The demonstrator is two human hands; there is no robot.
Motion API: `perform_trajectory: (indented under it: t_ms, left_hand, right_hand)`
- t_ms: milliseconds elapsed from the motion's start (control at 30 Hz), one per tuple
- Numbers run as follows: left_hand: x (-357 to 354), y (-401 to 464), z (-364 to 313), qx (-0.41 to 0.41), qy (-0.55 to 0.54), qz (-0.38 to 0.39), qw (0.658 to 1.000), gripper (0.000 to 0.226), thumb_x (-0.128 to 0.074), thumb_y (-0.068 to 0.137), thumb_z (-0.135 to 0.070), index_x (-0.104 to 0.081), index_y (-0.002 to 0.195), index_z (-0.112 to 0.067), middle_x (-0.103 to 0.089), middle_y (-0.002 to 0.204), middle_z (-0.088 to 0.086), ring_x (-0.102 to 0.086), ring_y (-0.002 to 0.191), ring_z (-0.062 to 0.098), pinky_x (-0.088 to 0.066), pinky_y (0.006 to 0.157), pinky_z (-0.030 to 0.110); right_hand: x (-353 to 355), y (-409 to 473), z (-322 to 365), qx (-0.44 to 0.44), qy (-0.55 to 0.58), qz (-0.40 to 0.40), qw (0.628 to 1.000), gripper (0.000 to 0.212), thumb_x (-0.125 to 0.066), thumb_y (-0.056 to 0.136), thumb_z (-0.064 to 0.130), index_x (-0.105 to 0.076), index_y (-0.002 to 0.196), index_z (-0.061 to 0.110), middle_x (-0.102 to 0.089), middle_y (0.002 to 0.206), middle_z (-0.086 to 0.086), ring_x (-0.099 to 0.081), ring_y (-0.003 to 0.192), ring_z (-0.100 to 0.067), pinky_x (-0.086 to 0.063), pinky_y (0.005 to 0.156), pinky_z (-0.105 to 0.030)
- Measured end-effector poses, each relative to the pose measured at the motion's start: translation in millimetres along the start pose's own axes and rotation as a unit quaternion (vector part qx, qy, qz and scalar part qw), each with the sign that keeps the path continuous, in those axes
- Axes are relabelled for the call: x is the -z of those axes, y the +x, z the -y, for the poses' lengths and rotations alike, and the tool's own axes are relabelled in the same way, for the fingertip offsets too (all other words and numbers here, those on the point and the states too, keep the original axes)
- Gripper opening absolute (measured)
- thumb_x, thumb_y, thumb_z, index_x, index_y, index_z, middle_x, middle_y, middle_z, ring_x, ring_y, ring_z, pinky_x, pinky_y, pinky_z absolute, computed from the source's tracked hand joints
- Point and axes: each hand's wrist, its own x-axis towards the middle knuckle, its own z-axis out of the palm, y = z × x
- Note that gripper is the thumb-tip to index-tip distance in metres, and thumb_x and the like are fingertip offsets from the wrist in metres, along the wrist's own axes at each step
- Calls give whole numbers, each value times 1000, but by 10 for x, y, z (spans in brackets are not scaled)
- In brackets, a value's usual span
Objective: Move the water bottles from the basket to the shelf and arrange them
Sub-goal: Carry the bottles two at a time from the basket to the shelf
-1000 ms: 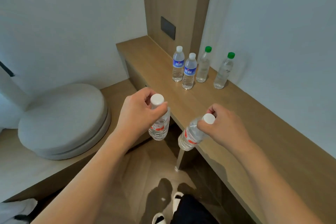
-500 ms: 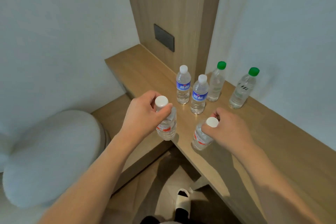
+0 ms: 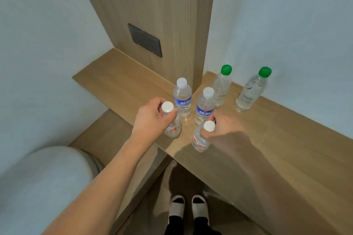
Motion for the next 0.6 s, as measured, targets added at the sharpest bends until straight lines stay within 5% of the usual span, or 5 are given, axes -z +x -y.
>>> perform_trajectory:
  t_ms: [600]
  left_hand:
    - [-88, 437, 53, -8, 127, 121, 984, 25, -61, 85, -51, -55, 95, -28, -64, 80, -6, -62, 80, 21, -48, 66, 35]
  right_hand:
    - [-44, 60, 128, -4, -27, -33, 999, 30, -61, 84, 47, -49, 103, 27, -61, 88, 9, -54, 80, -15, -34, 68, -29]
